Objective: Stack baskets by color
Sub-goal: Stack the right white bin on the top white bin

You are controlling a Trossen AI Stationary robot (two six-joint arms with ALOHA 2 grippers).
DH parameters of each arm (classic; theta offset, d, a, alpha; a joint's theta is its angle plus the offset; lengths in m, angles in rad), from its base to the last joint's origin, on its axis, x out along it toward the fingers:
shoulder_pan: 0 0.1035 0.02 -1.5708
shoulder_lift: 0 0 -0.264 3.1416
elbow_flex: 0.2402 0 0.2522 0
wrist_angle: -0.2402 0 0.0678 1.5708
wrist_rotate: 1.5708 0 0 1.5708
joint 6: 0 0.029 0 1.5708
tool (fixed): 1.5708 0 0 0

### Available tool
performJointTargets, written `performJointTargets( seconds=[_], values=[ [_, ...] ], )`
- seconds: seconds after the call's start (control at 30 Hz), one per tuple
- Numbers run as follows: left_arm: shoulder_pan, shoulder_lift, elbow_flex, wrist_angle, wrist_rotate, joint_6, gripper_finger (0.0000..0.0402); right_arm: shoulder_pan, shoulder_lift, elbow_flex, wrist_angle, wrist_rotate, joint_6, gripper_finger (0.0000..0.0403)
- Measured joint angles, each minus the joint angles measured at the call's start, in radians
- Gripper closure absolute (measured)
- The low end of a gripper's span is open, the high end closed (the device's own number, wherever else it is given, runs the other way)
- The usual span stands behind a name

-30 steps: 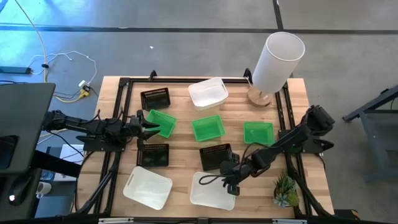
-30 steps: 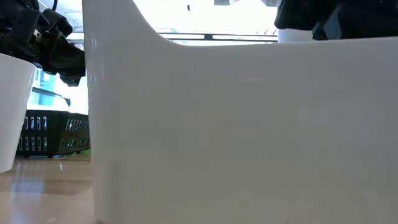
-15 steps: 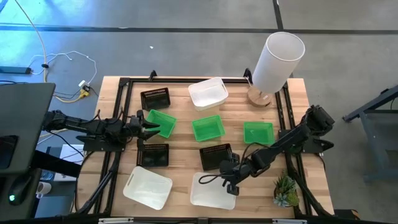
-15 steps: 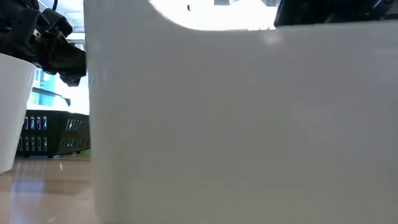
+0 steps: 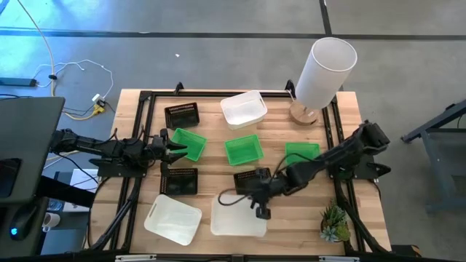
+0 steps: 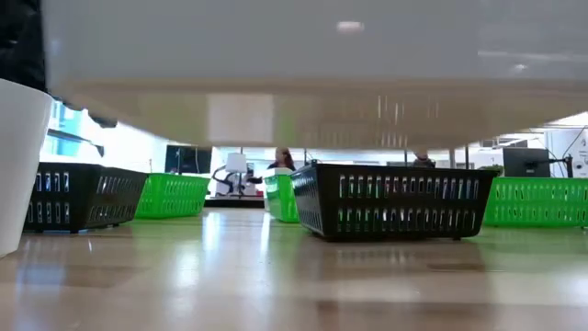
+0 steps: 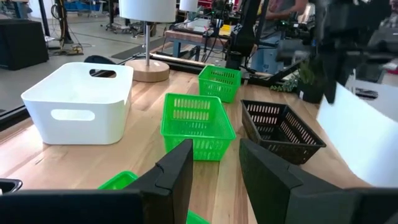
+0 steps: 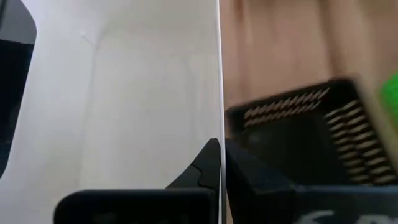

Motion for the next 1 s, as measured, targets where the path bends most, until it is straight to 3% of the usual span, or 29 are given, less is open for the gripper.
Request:
performJointTargets(
  seconds=[0.43, 0.67, 1.0],
  values=[
    [0.0, 0.0, 0.0, 0.0, 0.0, 0.0, 0.0282, -0.217, -0.002, 0.241, -0.334, 0.001, -0.403, 0.0403],
    [0.0, 0.0, 0.0, 0.0, 0.0, 0.0, 0.0282, -0.337, -0.002, 0.252, -0.396, -0.011, -0.58, 0.0403],
    [0.0, 0.0, 0.0, 0.0, 0.0, 0.0, 0.0282, -0.554, -0.013, 0.25, -0.395, -0.164, -0.825, 0.0403]
  ],
)
